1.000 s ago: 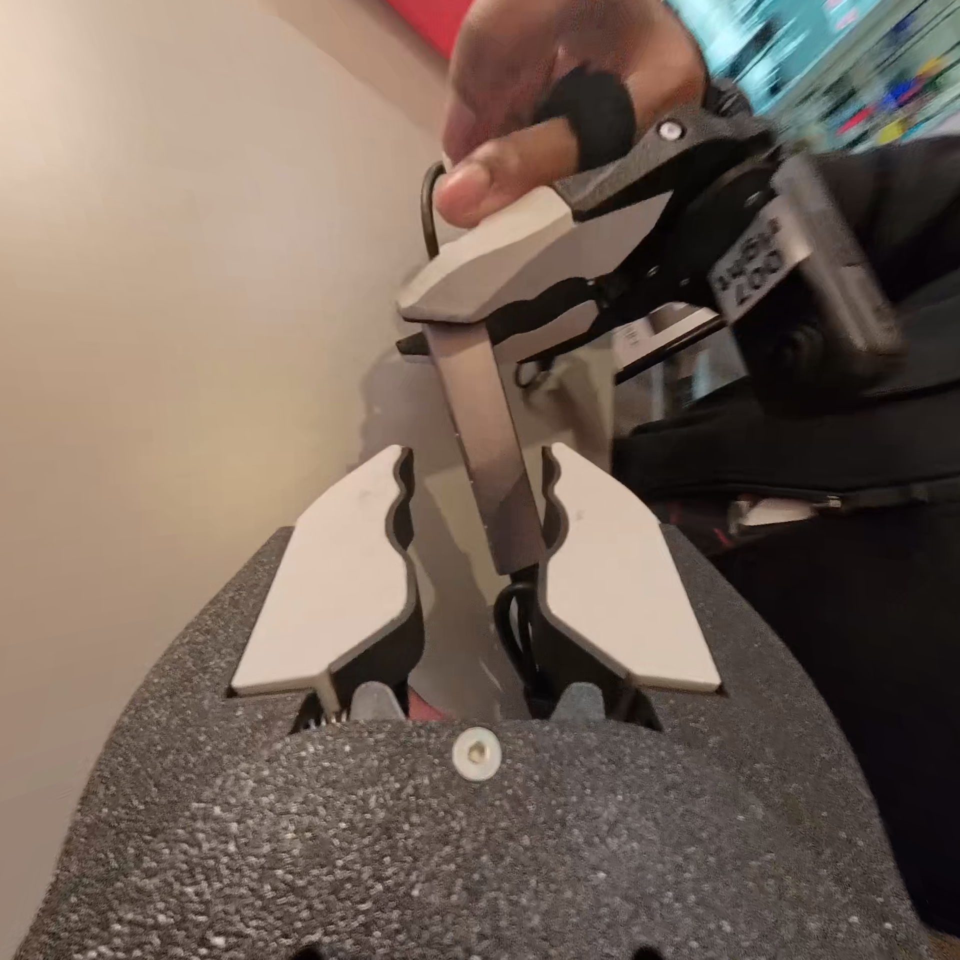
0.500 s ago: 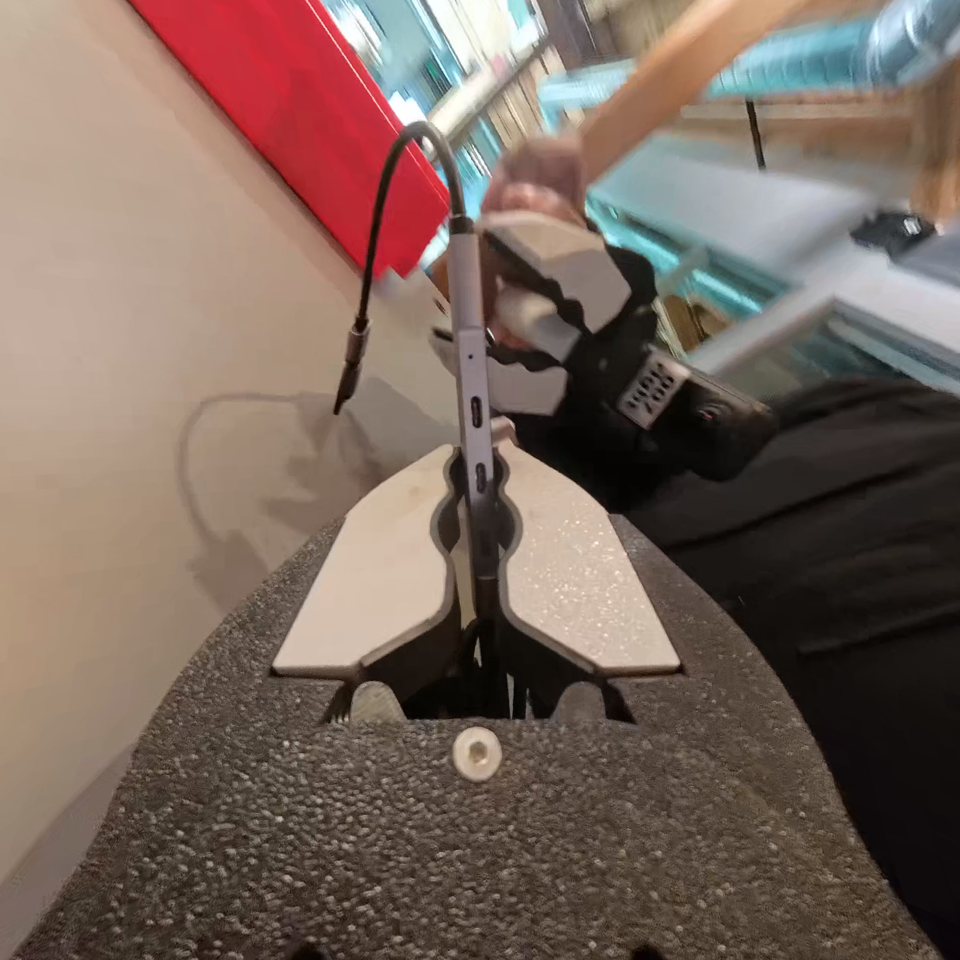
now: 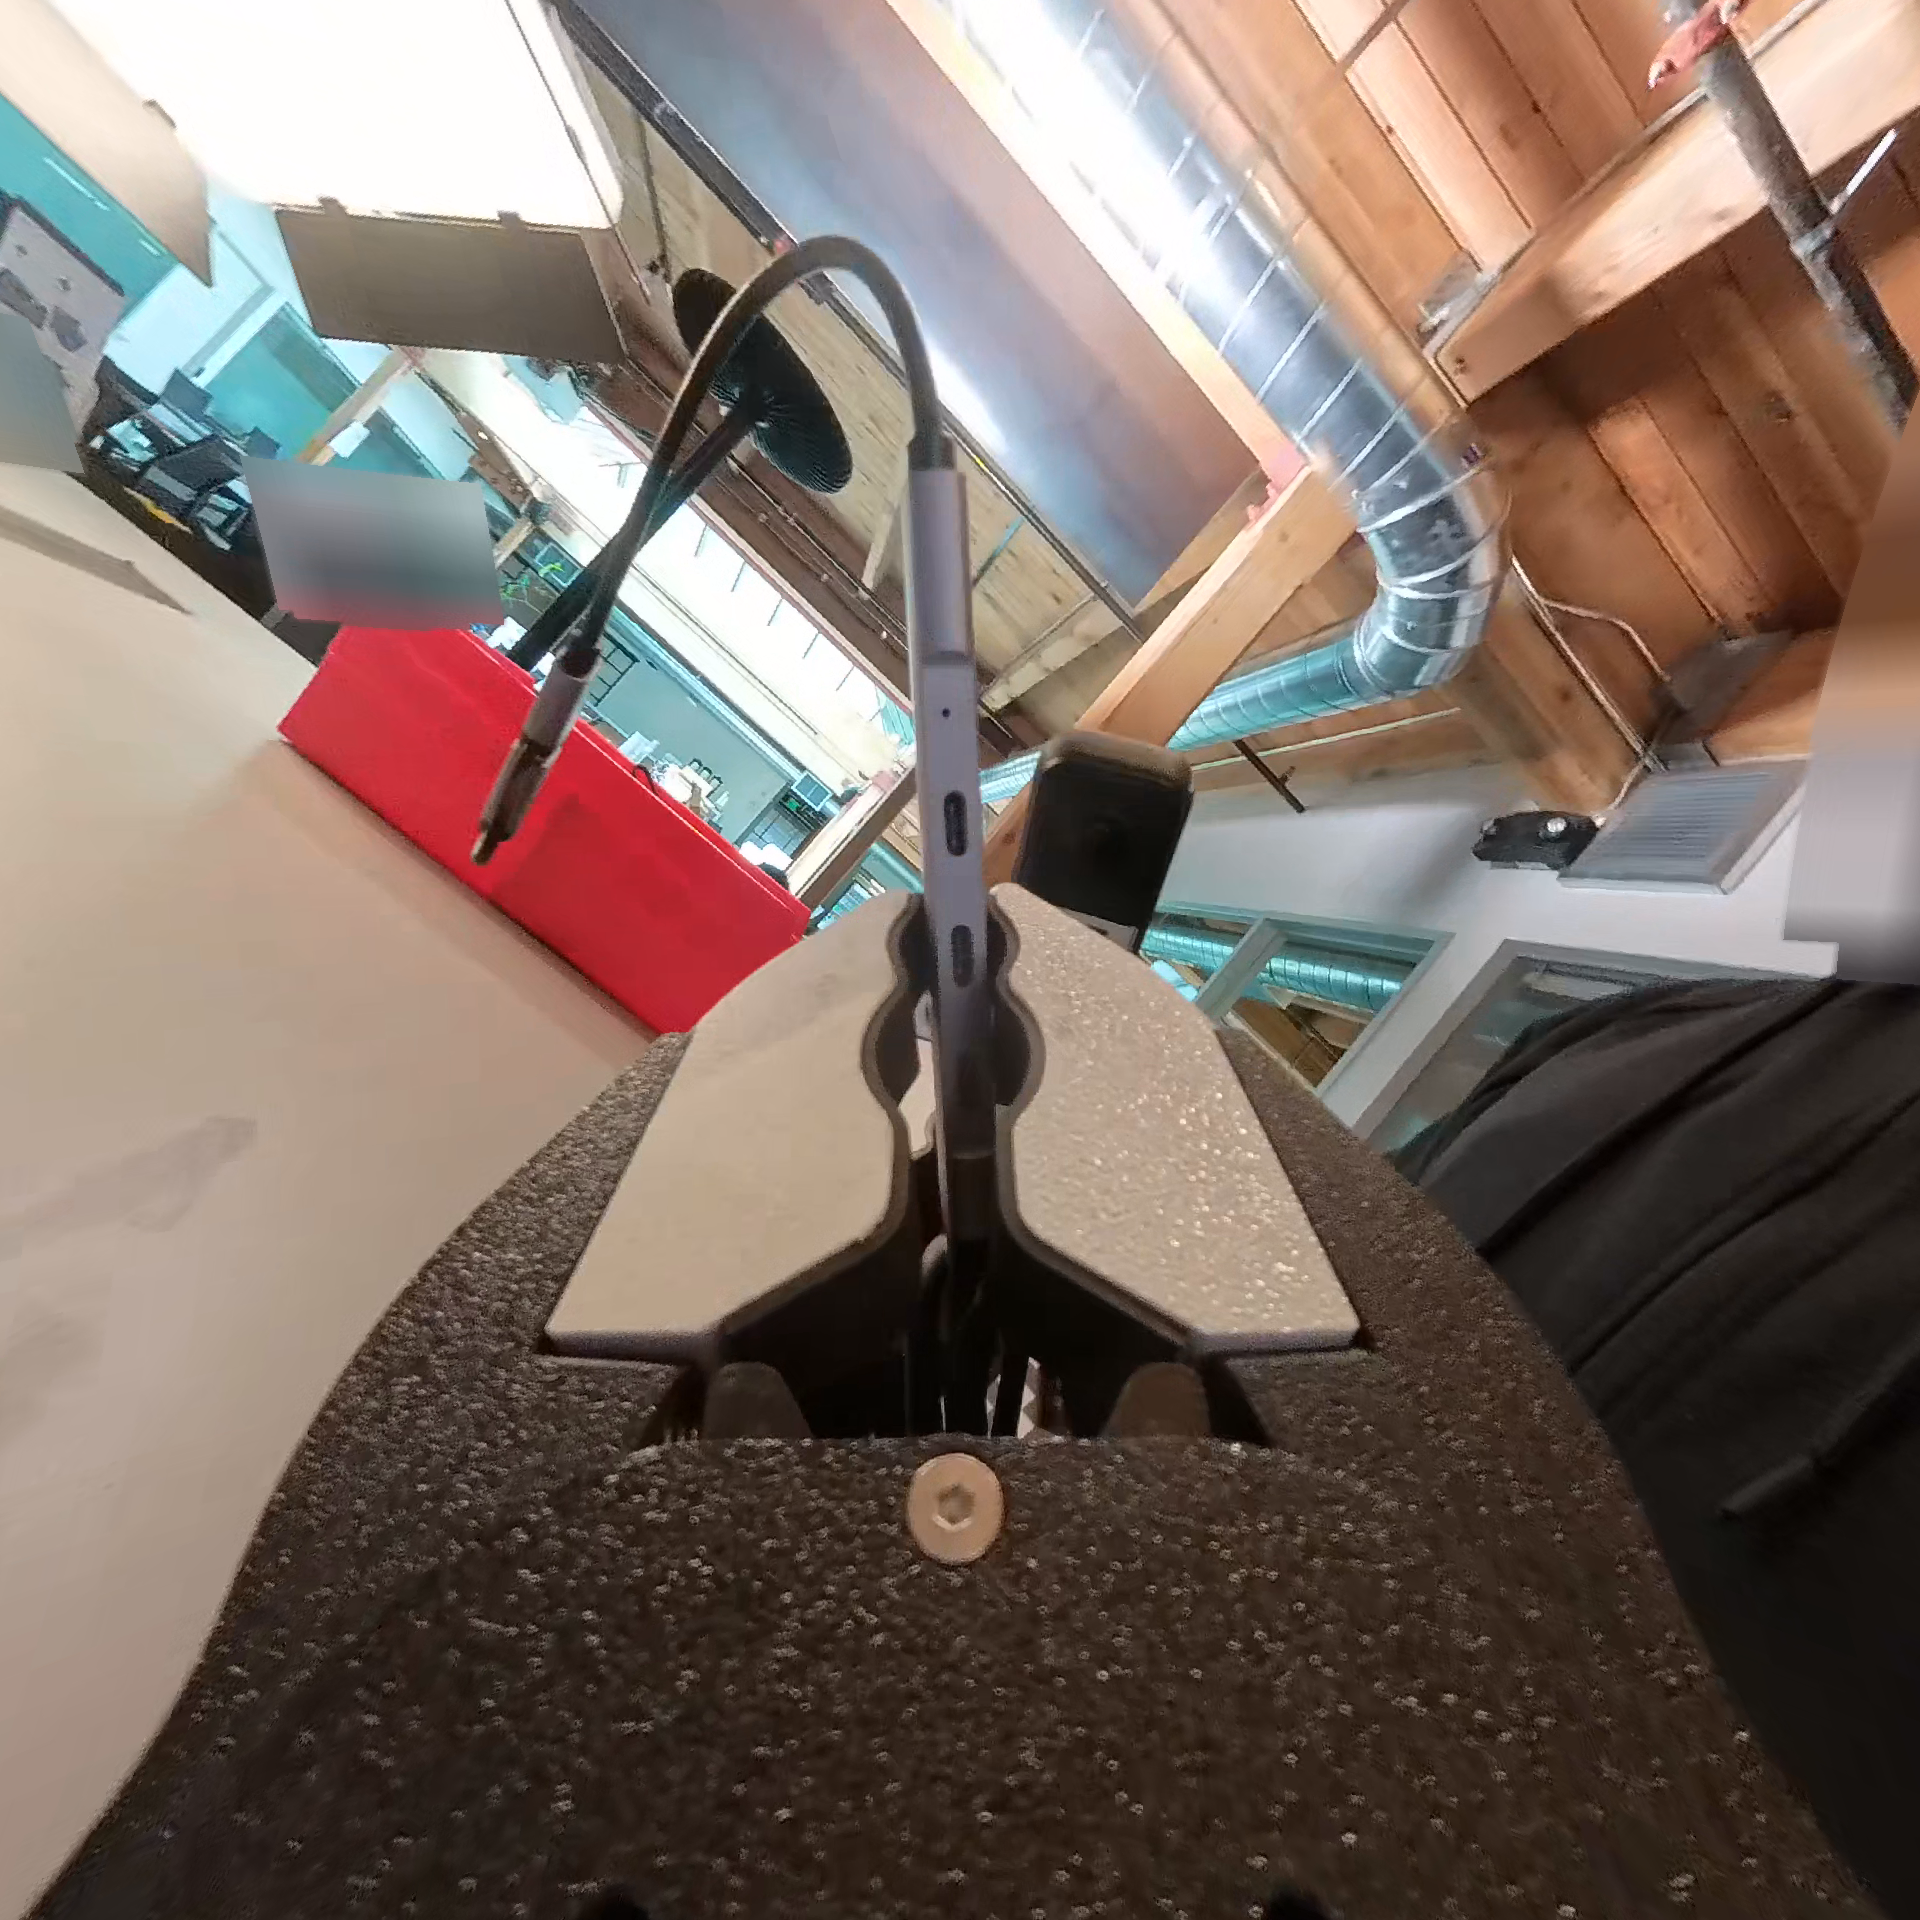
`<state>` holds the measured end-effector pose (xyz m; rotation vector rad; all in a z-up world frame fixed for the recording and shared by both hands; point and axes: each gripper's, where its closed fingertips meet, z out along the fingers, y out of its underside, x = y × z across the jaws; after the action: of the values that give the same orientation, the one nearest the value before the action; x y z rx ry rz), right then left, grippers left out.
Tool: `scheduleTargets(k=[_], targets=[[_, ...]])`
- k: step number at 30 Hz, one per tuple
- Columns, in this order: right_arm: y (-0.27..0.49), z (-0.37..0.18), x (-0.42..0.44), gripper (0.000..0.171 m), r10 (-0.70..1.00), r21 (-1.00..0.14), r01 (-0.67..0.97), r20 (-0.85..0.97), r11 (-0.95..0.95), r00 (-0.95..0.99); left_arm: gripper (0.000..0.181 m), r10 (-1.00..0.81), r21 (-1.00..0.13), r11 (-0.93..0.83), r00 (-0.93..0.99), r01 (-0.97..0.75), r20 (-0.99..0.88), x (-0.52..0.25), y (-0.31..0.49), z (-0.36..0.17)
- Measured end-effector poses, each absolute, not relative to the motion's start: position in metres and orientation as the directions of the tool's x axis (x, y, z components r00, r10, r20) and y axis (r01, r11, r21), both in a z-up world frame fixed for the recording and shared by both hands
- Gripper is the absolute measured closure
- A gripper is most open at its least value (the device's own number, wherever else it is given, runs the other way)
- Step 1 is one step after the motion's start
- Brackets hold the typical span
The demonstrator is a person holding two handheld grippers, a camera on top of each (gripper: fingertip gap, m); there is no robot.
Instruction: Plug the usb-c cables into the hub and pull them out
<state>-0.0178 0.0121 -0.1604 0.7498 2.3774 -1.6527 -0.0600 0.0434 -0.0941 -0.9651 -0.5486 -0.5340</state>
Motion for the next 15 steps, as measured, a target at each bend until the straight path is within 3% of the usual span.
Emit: scheduleTargets(k=[9,15], targets=[[-0.006,-0.162,-0.022,0.142,0.276,-0.841,0.459,-0.386,0.286,-0.88,0.172,-0.154,-0.667,0.42,0.772,0.616,0.617,-0.059,0.032,-0.095],[-0.012,-0.166,-0.03,0.152,0.326,-0.87,0.339,-0.224,0.358,-0.918,0.172,0.027,-0.703,0.452,0.779,0.549,0.626,-0.077,0.013,-0.103]])
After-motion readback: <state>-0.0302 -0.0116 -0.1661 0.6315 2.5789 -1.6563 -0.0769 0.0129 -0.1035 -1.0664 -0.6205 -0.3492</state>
